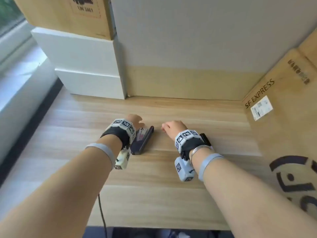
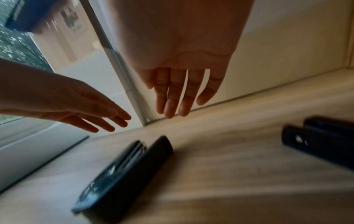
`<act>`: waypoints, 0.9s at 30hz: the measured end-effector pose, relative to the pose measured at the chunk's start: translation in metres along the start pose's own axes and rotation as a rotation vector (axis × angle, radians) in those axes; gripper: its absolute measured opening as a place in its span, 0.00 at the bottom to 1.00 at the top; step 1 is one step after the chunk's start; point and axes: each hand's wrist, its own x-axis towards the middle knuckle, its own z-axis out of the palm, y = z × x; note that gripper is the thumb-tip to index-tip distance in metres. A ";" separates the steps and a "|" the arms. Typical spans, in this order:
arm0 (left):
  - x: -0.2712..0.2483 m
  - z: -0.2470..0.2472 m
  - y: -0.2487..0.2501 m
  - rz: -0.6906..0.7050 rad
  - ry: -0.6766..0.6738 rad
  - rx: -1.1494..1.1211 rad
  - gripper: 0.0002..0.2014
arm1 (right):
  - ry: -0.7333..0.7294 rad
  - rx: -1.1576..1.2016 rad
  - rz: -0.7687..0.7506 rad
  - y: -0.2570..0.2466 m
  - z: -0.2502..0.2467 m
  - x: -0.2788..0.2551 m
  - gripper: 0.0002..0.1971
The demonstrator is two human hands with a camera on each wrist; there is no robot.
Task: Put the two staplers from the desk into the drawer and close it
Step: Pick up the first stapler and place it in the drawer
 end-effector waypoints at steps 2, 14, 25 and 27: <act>0.006 0.016 -0.008 -0.061 0.008 0.019 0.21 | -0.056 0.012 0.026 0.008 0.017 0.002 0.20; 0.033 0.057 -0.024 -0.368 -0.045 -0.230 0.28 | -0.148 -0.002 0.095 0.025 0.055 0.014 0.21; 0.024 0.049 -0.015 -0.405 -0.006 -0.305 0.22 | -0.224 -0.065 0.119 0.029 0.056 0.020 0.23; 0.019 0.049 -0.020 -0.403 -0.005 -0.315 0.22 | -0.248 -0.087 0.109 0.029 0.057 0.020 0.23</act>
